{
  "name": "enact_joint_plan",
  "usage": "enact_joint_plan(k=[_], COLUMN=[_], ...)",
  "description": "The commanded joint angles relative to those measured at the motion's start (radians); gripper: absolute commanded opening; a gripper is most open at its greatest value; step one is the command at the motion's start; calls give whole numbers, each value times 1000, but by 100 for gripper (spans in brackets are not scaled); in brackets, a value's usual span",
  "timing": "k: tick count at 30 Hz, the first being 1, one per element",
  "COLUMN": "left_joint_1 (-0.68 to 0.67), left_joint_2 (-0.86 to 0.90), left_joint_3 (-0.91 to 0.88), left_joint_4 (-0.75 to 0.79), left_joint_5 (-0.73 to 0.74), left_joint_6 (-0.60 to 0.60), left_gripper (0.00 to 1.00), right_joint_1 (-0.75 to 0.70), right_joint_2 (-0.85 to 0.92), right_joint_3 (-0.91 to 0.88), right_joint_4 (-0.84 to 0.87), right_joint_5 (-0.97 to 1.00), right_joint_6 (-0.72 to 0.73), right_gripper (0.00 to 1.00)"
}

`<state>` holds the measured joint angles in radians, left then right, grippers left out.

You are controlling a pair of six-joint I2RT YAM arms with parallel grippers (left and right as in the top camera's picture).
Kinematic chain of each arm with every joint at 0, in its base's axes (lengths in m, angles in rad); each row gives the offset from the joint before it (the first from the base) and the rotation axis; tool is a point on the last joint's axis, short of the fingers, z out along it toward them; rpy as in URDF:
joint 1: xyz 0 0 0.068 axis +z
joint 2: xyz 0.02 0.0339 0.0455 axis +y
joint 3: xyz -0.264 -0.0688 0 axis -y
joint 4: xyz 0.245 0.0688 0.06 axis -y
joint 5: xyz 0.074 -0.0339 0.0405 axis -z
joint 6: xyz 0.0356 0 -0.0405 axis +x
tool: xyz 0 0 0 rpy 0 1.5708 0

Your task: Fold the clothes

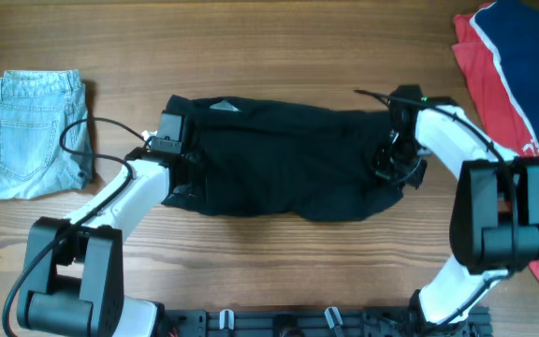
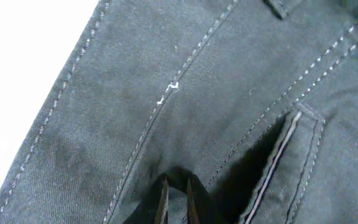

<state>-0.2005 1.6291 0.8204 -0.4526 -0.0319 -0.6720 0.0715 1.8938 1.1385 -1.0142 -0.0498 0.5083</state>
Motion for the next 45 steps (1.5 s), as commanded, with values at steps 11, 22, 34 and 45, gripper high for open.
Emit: enact_joint_plan(k=[11, 22, 34, 45], left_joint_1=[51, 51, 51, 51], left_joint_2=[-29, -60, 74, 135], left_joint_3=[5, 5, 4, 4], left_joint_4=[-11, 147, 150, 150], left_joint_5=[-9, 88, 83, 84], left_joint_6=[40, 70, 70, 70], left_gripper=[12, 19, 18, 19], right_joint_1=[47, 19, 19, 14], right_joint_2=[-312, -312, -182, -88], right_joint_3=[-167, -135, -135, -135], right_joint_4=[222, 490, 550, 581], right_joint_5=[264, 0, 0, 132], right_joint_6=[66, -272, -268, -212], right_gripper=[100, 62, 72, 67])
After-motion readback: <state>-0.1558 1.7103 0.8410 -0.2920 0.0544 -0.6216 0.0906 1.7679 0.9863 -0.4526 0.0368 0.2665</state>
